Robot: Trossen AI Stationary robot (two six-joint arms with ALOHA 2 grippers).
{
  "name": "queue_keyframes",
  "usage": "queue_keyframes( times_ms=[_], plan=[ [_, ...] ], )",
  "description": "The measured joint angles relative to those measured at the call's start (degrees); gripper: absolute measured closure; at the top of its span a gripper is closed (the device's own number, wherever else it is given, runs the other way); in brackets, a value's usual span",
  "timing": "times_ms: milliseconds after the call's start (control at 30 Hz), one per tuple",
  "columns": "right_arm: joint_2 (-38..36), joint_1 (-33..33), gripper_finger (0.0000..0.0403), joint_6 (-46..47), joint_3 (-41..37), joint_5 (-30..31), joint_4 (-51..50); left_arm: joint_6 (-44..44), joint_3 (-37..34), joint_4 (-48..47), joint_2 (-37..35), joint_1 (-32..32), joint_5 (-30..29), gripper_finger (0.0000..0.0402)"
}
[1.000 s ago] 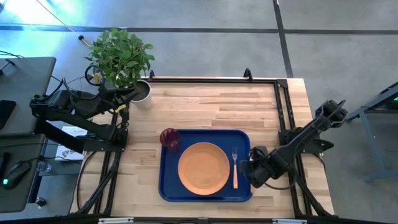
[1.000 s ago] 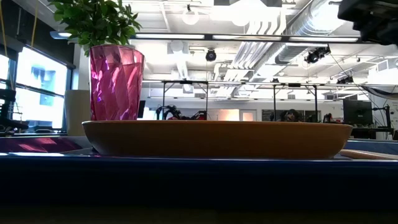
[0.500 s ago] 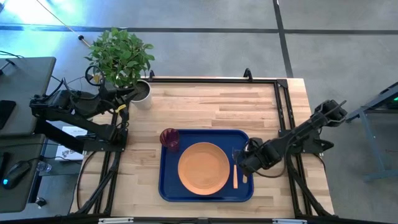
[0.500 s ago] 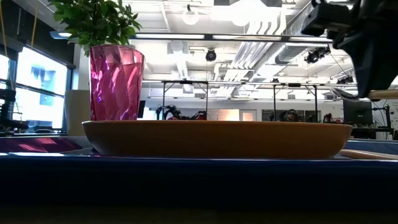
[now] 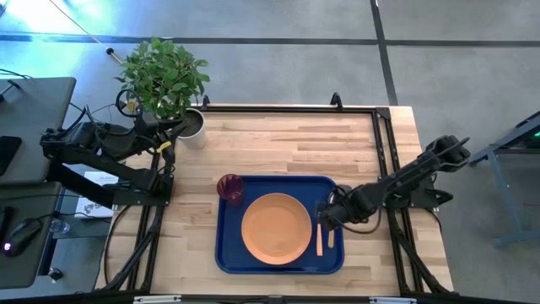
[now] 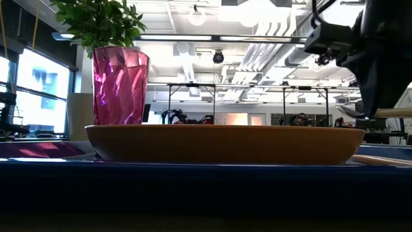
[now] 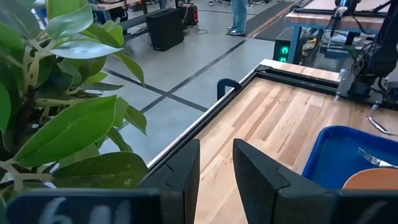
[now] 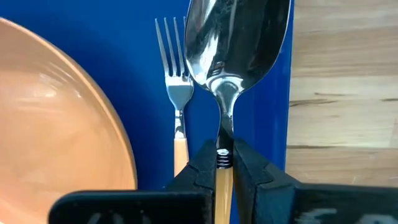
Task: Pick and place plate/cup/fork/spoon on tray
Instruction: Put the orange spoon on the right side of the light orange fork
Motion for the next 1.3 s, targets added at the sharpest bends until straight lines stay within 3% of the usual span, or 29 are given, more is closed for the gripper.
queue_keyframes(
  times_ms=[500, 1133, 1300],
  plan=[
    [8.83, -2.62, 0.0396, -6.78, -0.02, -7.50, 6.22, -0.02, 0.00, -0.13, 0.00, -0.01, 0.00, 0.0314],
    [12.62, -2.62, 0.0395, -7.59, 0.02, -8.64, 6.50, 0.00, 0.00, -0.17, 0.00, 0.00, 0.00, 0.0314],
    [12.67, -2.62, 0.0376, -7.57, 0.01, -8.79, 6.40, 0.02, 0.00, -0.17, 0.01, -0.01, 0.00, 0.0314]
  ],
)
